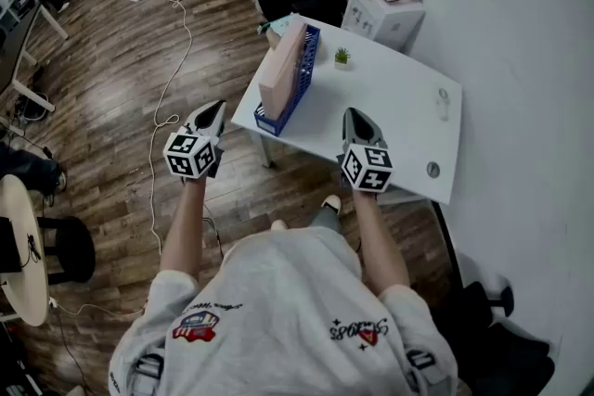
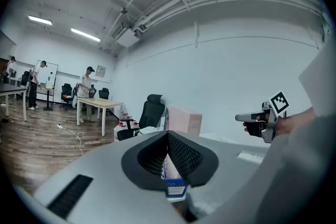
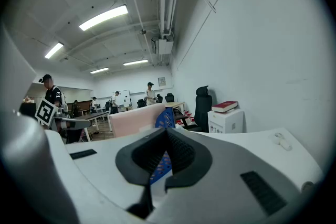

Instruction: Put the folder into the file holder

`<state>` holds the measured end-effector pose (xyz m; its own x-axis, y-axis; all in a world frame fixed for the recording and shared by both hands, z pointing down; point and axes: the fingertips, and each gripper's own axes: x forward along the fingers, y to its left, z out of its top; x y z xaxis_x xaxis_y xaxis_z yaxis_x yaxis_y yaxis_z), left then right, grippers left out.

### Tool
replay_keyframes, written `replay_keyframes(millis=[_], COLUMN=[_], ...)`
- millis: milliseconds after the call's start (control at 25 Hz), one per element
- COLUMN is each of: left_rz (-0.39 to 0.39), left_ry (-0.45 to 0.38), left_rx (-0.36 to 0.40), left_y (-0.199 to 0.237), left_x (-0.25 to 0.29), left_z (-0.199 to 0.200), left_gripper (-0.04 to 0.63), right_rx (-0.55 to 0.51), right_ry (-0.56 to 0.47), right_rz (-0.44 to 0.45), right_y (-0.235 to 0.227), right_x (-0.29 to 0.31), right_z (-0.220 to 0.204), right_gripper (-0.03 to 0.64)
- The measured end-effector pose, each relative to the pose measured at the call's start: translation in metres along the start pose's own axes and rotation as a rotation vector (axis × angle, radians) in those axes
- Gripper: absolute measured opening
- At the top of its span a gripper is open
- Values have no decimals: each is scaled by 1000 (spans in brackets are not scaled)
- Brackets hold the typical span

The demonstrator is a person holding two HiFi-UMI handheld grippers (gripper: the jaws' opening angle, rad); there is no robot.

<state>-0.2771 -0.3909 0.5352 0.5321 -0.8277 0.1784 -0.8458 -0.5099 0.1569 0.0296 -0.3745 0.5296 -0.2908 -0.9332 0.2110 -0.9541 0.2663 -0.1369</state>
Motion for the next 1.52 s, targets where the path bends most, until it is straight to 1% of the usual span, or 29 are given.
replay_keyframes(millis=[440, 680, 920, 1040, 1160, 1520], left_rz=[13, 20, 13, 9, 10, -4], left_ry=[-16, -8, 14, 24, 32, 42], left_rx=[-7, -11, -6, 0, 1, -4], left_y=[8, 9, -1, -4, -5, -16], left_x=[-15, -18, -15, -14, -13, -6], left_z=[3, -2, -13, -13, -14, -21], left_gripper=[6, 6, 6, 6, 6, 6], right_rx=[-81, -95, -117, -141, -140, -153], right_ry=[-57, -53, -48, -42, -37, -28], right_rz=[34, 52, 58, 61, 63, 45], right_y=[23, 26, 24, 25, 25, 15], right_x=[5, 4, 1, 0, -1, -10], right_z=[14, 15, 13, 13, 11, 6], right_gripper=[2, 2, 2, 2, 2, 2])
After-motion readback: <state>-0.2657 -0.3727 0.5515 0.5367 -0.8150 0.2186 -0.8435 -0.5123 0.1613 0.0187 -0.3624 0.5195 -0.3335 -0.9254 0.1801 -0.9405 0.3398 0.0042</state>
